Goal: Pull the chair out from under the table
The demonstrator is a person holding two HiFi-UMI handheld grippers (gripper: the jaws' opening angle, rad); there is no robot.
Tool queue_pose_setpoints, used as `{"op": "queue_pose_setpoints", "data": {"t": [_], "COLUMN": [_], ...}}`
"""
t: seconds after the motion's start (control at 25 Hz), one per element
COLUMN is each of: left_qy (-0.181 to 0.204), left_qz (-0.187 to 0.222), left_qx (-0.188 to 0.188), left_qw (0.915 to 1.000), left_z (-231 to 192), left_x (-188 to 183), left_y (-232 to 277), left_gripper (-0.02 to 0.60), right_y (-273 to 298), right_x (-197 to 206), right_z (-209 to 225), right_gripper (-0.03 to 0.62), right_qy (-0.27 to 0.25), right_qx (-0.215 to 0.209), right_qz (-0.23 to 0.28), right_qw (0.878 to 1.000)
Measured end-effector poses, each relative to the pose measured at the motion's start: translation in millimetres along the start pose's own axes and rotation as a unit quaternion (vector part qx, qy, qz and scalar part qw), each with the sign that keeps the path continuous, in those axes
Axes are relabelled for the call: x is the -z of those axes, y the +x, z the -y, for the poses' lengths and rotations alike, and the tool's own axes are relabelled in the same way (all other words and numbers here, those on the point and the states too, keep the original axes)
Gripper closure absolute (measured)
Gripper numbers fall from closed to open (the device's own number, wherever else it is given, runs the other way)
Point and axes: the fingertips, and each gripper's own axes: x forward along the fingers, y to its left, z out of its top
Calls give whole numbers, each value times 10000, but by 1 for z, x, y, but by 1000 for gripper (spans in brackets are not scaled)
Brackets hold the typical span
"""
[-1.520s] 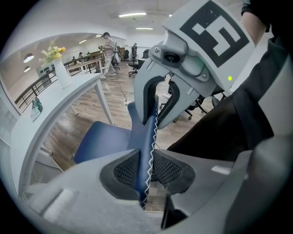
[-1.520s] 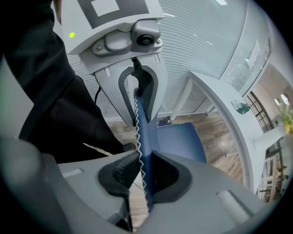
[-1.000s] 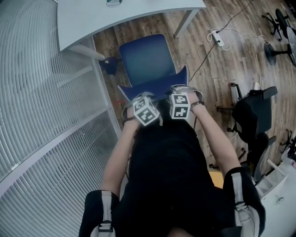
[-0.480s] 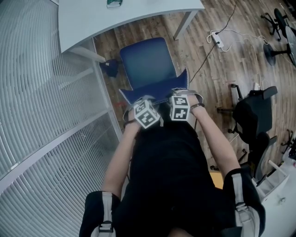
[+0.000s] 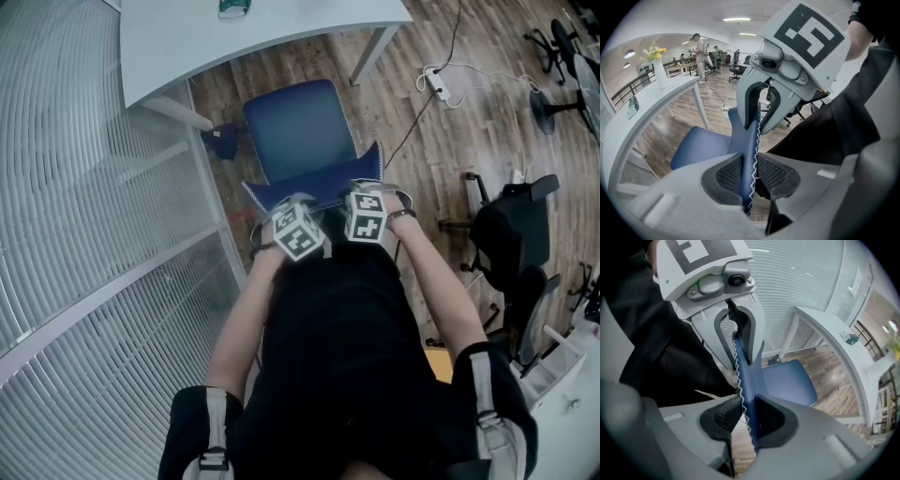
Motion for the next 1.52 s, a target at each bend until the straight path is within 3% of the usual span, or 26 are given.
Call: {"op": "queue_pose_setpoints", "data": {"t": [0.64,1.08,1.36,1.52], "left_qy": [511,361,276,271], "left_qz": [62,134,260,369], "left_qx": [-56,51,119,116], "left_qw": [9987,9992,9992,9989], "left_z": [1,-9,-13,-22], "left_x": [-2,8,12,7], "left_y": [-3,-26,-38,-47], "left_gripper": [446,449,449,449], "right_y": [-1,-1,-14,-31], "right_x": [1,4,3,-6], "right_z": [8,12,10,13], "right_gripper": [487,473,471,503], "right_qy": [110,224,401,618], "right_qx": [282,663,520,426], "right_qz": [2,-236,-154,91], "right_qw": [9995,9973,9977,9971]}}
